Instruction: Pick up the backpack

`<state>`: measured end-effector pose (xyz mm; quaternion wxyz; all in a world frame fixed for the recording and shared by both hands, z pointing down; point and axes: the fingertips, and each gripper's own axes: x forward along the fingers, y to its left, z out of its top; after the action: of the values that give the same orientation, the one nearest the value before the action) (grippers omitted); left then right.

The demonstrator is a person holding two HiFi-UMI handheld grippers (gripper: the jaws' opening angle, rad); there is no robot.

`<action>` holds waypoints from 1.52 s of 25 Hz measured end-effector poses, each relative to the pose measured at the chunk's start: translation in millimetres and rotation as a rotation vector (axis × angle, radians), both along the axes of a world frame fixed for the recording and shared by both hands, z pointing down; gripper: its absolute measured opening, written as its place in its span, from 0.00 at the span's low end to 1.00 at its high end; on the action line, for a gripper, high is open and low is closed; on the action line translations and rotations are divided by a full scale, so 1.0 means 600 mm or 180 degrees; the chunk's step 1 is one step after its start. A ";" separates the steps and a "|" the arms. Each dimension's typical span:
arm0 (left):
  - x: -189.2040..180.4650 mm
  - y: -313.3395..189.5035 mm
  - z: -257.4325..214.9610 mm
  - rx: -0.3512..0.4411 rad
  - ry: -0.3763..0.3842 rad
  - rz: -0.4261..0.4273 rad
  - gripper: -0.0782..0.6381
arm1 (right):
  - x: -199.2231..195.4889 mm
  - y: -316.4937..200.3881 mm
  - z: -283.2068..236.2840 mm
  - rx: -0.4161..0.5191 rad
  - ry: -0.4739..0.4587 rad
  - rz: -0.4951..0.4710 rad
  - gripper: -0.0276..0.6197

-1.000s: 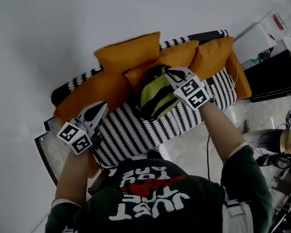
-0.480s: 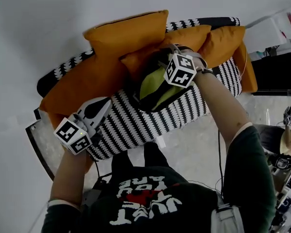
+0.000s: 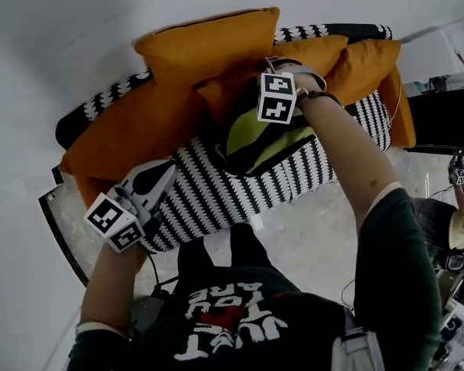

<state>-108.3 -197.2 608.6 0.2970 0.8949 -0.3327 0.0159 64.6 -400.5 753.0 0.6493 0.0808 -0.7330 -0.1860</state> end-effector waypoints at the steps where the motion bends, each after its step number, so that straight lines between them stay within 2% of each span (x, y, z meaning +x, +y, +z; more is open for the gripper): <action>1: -0.002 -0.001 0.000 0.0000 -0.0002 -0.0010 0.12 | -0.002 -0.004 0.004 0.0007 0.0018 0.0012 0.37; 4: -0.006 -0.005 -0.001 -0.0003 0.0017 -0.0042 0.12 | -0.007 -0.014 0.017 0.0074 0.0078 0.0007 0.35; 7: -0.004 -0.004 -0.001 0.0000 0.0042 -0.0038 0.12 | -0.003 -0.017 0.029 0.0208 0.0016 0.0069 0.19; 8: -0.003 -0.003 -0.001 -0.0004 0.0056 -0.0042 0.12 | -0.001 -0.020 0.030 0.0265 -0.0055 0.0141 0.18; 13: -0.007 -0.003 -0.005 -0.0025 0.0108 -0.0086 0.12 | 0.006 -0.033 -0.010 0.0679 -0.0665 0.0518 0.13; 18: -0.007 0.014 -0.024 -0.0046 0.0107 -0.0102 0.12 | 0.032 -0.004 -0.079 0.1015 -0.1357 0.1007 0.12; 26: -0.002 0.029 -0.074 -0.0010 0.0088 -0.0065 0.12 | 0.099 0.052 -0.180 0.1127 -0.2304 0.1867 0.12; 34: 0.012 0.043 -0.140 0.0061 0.0099 -0.0046 0.12 | 0.152 0.114 -0.265 0.1096 -0.2725 0.2117 0.13; 38: 0.028 0.042 -0.178 0.0170 0.0087 -0.0015 0.12 | 0.162 0.139 -0.310 0.1116 -0.2739 0.2000 0.13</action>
<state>-91.6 -172.1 501.8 0.2776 0.9018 -0.3310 -0.0060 161.9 -316.9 566.7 0.2927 0.4706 -0.8307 -0.0529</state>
